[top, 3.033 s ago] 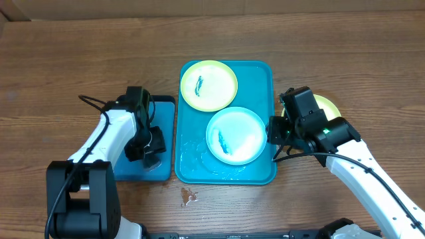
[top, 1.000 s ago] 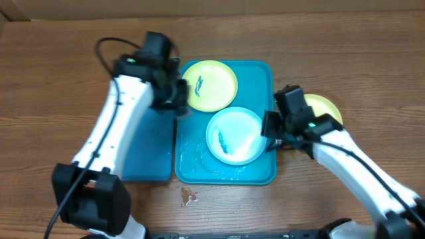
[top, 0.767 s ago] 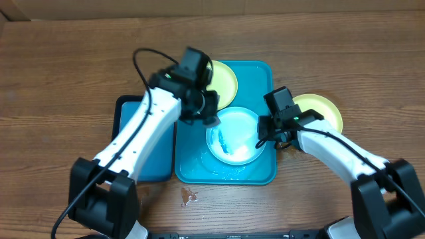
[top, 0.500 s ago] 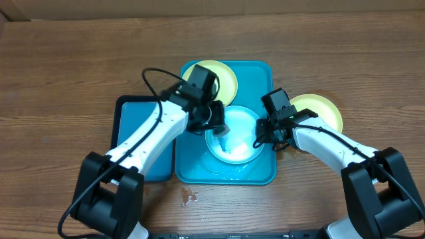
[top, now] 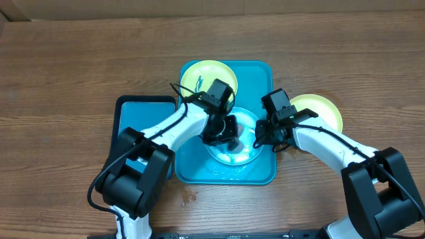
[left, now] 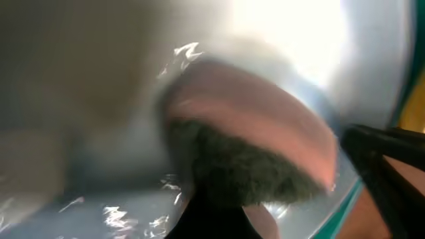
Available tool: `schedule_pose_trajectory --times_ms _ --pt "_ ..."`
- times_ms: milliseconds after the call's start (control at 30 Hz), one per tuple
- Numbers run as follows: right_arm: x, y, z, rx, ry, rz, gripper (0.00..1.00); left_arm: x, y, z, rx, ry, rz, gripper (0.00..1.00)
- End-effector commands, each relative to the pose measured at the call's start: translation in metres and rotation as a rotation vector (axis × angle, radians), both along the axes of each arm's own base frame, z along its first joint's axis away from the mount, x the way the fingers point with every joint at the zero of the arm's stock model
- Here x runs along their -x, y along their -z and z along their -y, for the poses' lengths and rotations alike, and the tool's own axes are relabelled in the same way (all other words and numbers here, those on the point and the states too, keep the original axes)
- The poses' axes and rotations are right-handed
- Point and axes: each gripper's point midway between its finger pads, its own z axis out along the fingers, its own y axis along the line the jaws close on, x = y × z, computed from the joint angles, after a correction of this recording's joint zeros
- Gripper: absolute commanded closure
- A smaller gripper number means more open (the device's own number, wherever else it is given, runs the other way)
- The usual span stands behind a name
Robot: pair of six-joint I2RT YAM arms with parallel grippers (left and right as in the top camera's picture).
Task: Clean dirty plates on tray and stack at the side
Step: 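Scrub the white plate with the sponge in the left gripper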
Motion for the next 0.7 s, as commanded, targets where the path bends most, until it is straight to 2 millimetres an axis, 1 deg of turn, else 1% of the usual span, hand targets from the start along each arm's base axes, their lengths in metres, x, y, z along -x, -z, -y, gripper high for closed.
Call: schedule_pose_trajectory --times_ms 0,67,167,233,333,400,467,533,600,667 --pt "0.007 0.007 0.002 0.014 -0.021 -0.03 0.96 -0.014 0.015 -0.058 -0.241 -0.094 0.006 0.96" --pt "0.007 0.007 0.002 0.014 -0.021 -0.03 0.96 -0.021 0.012 -0.076 -0.327 -0.066 0.042 0.96" --pt "0.007 0.007 0.002 0.014 -0.02 -0.031 0.96 -0.028 0.01 -0.094 -0.426 -0.01 0.093 0.96" --pt "0.007 0.007 0.002 0.014 -0.021 -0.03 0.96 -0.032 0.009 -0.096 -0.445 0.013 0.115 0.96" --pt "0.008 0.007 0.002 0.015 -0.02 -0.034 0.96 -0.036 0.009 -0.088 -0.417 0.028 0.14 0.96" --pt "0.009 0.007 0.003 0.016 -0.02 -0.037 0.96 -0.041 0.009 -0.079 -0.382 0.045 0.166 0.96" --pt "0.01 0.008 0.003 0.018 -0.02 -0.041 0.96 -0.044 0.007 -0.061 -0.299 0.065 0.182 0.96" --pt "0.011 0.008 0.003 0.02 -0.021 -0.045 0.96 -0.045 0.004 -0.038 -0.176 0.077 0.179 0.96" --pt "0.011 0.008 0.004 0.021 -0.02 -0.047 0.96 -0.044 -0.001 -0.01 -0.03 0.099 0.171 0.96" --pt "0.012 0.008 0.004 0.022 -0.02 -0.049 0.96 -0.041 -0.003 0.011 0.073 0.099 0.144 0.96"
